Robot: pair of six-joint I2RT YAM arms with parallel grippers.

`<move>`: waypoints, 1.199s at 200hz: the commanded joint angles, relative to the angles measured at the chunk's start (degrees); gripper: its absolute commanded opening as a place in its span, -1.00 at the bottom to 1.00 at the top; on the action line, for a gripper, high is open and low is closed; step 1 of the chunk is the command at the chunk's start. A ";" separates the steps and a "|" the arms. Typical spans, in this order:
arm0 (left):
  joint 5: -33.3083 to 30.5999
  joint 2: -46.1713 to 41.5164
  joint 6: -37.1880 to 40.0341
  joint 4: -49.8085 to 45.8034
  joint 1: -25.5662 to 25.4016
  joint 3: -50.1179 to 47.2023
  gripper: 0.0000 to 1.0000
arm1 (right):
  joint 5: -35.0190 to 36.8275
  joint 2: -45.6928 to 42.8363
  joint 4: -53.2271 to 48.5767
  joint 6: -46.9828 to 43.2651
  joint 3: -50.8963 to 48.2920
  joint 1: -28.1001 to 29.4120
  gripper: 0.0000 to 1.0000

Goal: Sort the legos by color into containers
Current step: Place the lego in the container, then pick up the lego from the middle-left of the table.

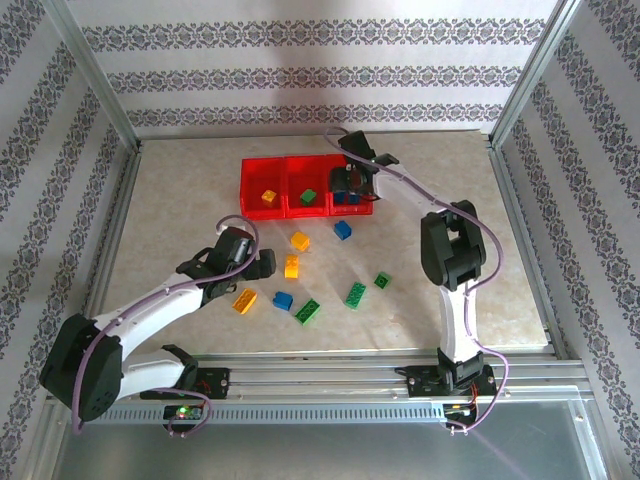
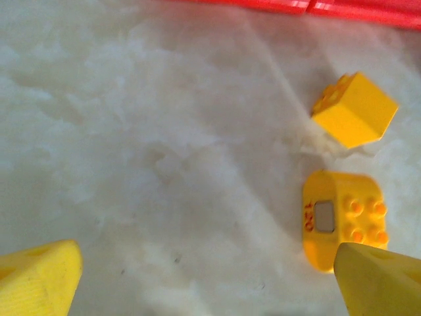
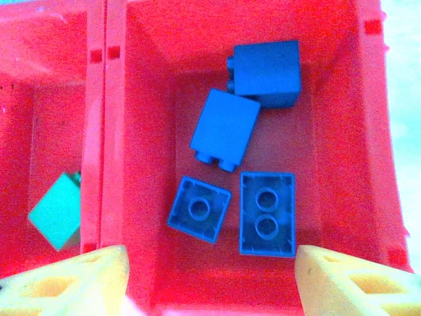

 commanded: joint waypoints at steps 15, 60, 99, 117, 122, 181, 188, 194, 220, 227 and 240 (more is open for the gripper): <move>2.66 -3.96 3.60 -11.58 0.62 0.88 0.95 | 3.33 -9.06 1.55 1.53 -7.55 1.96 0.45; 4.74 -5.56 4.32 -17.72 0.62 -0.45 0.93 | 6.78 -18.52 3.88 4.42 -19.82 4.00 0.77; 6.26 -4.82 2.45 -17.40 0.61 -2.80 0.88 | 12.71 -26.86 2.15 6.84 -28.13 6.16 0.97; 6.37 -4.24 1.63 -17.78 0.58 -3.49 0.86 | 14.36 -30.84 1.59 8.62 -31.67 6.88 0.97; 6.34 -4.13 1.40 -17.92 0.63 -3.66 0.84 | 14.86 -31.96 1.50 9.15 -32.59 7.03 0.96; 5.93 -1.11 -0.16 -16.95 0.62 -5.16 0.75 | 17.18 -41.28 1.84 16.77 -41.95 7.55 0.97; 5.83 -0.64 -0.16 -16.67 0.63 -5.22 0.75 | 17.31 -41.88 1.80 17.14 -42.48 7.59 0.96; 5.67 -0.22 -0.16 -16.48 0.59 -5.38 0.74 | 17.35 -42.26 1.72 17.29 -42.73 7.59 0.96; 5.22 1.28 -0.60 -15.55 0.61 -5.75 0.73 | 17.53 -43.29 0.84 17.56 -42.90 7.56 0.96; 4.94 1.54 -0.81 -15.49 0.56 -5.72 0.72 | 17.69 -43.47 0.80 17.61 -42.97 7.63 0.97; 3.89 1.95 -1.51 -15.48 0.57 -5.73 0.69 | 18.04 -43.71 0.80 17.70 -43.09 7.72 0.97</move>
